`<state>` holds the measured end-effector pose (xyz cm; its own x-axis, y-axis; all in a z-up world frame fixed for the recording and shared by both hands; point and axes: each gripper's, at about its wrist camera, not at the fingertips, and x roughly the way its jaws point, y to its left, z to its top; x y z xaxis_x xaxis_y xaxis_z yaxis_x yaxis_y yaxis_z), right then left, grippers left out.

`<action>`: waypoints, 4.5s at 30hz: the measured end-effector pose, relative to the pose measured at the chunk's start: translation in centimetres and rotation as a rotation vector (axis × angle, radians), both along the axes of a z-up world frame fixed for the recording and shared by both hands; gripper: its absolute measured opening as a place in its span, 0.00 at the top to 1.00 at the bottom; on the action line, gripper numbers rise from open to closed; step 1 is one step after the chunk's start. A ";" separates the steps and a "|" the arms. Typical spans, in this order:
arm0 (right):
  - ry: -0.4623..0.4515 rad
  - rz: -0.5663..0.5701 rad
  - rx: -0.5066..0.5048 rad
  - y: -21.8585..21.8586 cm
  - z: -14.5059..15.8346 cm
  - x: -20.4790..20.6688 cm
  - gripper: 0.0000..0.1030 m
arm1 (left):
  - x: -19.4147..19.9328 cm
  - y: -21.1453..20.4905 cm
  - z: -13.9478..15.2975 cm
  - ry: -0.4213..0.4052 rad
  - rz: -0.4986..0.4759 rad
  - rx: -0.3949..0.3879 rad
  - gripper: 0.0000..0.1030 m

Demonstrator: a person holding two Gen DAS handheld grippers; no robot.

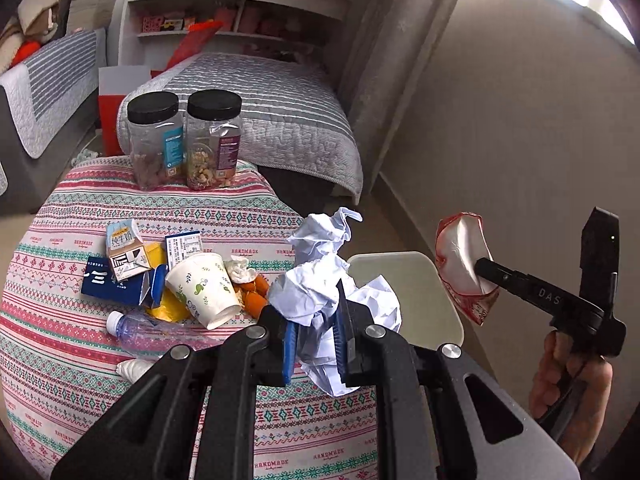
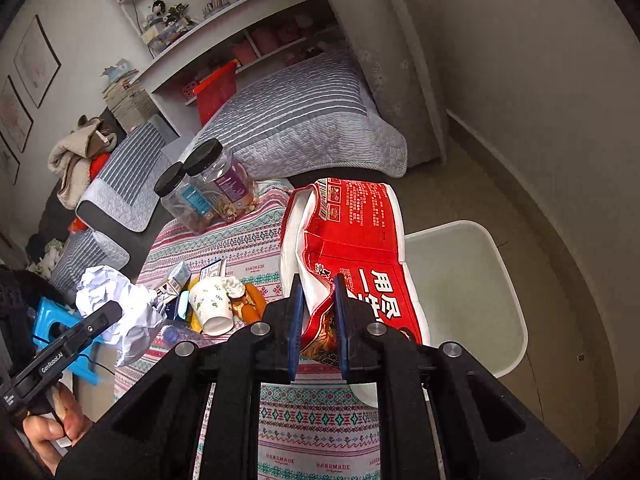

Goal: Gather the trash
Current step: 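Carry both items to the white bin and open both tools, then grasp the wrapped white tissue with the left tool while the right tool grasps the paper cup, then carry tissue and paper cup over the white bin and release both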

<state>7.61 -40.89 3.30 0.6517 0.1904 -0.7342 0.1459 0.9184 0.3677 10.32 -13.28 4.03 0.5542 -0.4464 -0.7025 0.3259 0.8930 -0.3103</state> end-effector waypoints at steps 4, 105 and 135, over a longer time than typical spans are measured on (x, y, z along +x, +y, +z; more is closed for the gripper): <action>0.101 -0.057 0.016 -1.6 -2.8 0.7 0.87 | 0.0 -6.4 -2.7 0.031 -0.088 -0.001 0.85; 0.173 0.432 -0.203 24.9 -10.1 11.4 0.38 | 0.8 19.9 -12.8 0.196 0.431 0.020 0.68; 0.027 0.545 -0.562 30.4 -10.2 12.3 0.51 | -0.4 19.0 -7.8 -0.022 0.413 0.194 0.68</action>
<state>19.88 -10.46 -6.93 0.5540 0.0734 -0.8293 -0.3768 0.9104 -0.1711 9.95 5.72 -3.80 0.6740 -0.0462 -0.7373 -0.0647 0.9905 -0.1212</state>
